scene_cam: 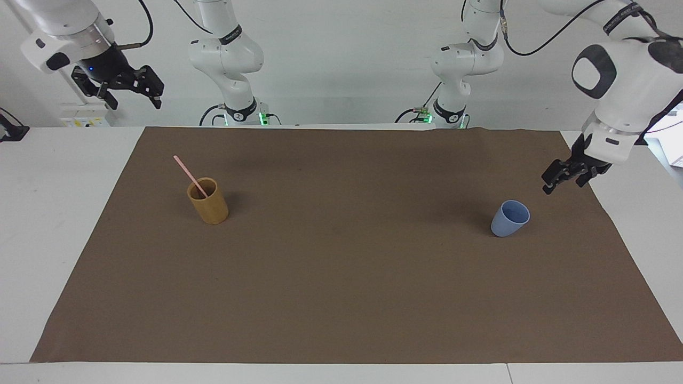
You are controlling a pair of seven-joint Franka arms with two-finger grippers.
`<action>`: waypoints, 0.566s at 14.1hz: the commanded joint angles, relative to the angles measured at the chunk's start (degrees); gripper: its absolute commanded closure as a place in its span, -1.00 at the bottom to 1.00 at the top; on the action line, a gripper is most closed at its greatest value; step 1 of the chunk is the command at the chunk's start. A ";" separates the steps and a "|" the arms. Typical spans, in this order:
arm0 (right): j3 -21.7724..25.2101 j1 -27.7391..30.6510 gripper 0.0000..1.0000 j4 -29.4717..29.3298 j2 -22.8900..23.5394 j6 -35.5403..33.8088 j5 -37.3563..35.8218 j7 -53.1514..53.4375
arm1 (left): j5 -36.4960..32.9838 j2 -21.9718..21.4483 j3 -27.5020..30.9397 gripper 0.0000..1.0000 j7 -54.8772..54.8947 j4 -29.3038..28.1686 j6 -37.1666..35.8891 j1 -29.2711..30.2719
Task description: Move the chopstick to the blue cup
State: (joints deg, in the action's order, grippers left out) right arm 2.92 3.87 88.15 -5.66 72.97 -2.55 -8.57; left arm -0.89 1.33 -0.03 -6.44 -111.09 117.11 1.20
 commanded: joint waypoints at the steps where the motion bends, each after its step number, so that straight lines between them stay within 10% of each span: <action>1: -0.11 0.35 -1.00 4.39 -2.78 0.59 2.63 0.40 | -0.43 -0.98 -0.23 -1.00 -1.56 -8.85 6.28 0.47; 3: -0.20 0.00 -1.00 5.80 -3.13 4.79 2.90 -0.83 | -0.43 -0.46 -0.23 -0.96 -1.73 -11.94 9.96 0.46; 4: -0.20 0.00 -1.00 6.42 -3.22 6.38 2.91 -3.88 | -0.43 0.42 -0.23 -0.20 -2.60 -12.57 11.98 0.47; 5: -0.20 0.00 -1.00 8.86 -3.92 7.35 2.91 -9.74 | -0.43 0.86 -0.23 0.99 -4.27 -12.57 12.61 0.47; 8: -0.55 -0.97 -1.00 16.59 -4.89 14.12 2.99 -23.22 | -0.43 2.45 -0.32 1.00 -4.81 -12.22 14.72 0.03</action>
State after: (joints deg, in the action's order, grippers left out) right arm 2.68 3.16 97.68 -8.13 82.74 -0.31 -25.13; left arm -0.88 3.34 -0.10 -9.94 -122.84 129.31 1.20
